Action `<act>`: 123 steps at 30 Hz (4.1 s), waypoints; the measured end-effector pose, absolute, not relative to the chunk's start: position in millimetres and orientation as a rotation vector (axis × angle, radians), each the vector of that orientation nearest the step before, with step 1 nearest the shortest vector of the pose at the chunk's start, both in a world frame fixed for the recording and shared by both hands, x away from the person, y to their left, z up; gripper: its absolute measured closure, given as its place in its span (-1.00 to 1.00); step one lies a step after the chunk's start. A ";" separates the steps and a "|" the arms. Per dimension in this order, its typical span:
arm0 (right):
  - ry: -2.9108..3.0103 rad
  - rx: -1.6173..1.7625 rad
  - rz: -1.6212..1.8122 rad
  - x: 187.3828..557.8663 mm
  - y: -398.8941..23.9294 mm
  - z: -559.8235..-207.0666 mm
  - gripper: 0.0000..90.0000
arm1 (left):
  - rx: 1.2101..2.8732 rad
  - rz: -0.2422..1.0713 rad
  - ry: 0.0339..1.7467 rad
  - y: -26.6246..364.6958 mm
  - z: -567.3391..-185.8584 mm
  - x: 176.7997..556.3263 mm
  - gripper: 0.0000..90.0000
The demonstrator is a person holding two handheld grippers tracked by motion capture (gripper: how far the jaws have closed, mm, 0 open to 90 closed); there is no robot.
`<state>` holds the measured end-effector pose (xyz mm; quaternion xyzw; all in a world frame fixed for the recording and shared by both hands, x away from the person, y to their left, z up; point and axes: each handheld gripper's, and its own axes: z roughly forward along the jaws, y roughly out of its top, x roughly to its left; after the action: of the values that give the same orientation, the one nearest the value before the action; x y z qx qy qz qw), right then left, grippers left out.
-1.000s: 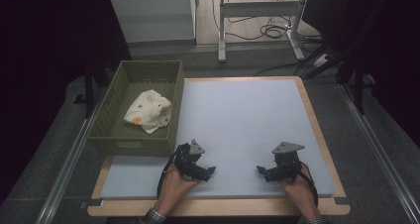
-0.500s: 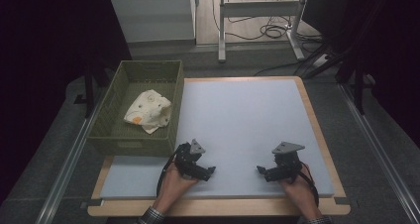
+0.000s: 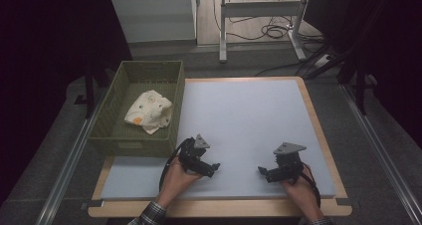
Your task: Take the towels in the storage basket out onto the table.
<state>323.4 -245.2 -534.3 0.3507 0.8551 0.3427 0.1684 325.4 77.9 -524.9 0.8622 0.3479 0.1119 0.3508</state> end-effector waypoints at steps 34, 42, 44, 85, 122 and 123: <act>2.431 0.993 0.976 323.5 -245.4 -534.4 -0.92 | 2.252 0.303 0.892 82.7 -428.7 376.3 -0.97; 2.431 0.995 0.976 323.4 -245.3 -534.4 -0.92 | 2.246 0.329 0.938 102.1 -411.6 392.2 -0.97; 2.431 0.995 0.976 323.5 -245.3 -534.4 -0.92 | 2.243 0.330 0.949 108.9 -408.1 396.9 -0.97; 2.431 0.995 0.975 323.6 -245.3 -534.5 -0.93 | 2.245 0.413 1.452 259.1 -450.7 486.4 -0.99; 2.432 0.995 0.976 323.6 -245.4 -534.5 -0.93 | 2.528 0.103 1.580 259.3 -499.7 522.9 0.73; 2.431 0.994 0.976 323.5 -245.4 -534.5 -0.93 | 2.510 0.115 1.592 260.7 -497.1 521.4 0.75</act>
<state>323.5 -245.4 -534.5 0.3498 0.8552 0.3432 0.1689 521.4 260.7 -497.1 0.8409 0.5334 0.0384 0.0833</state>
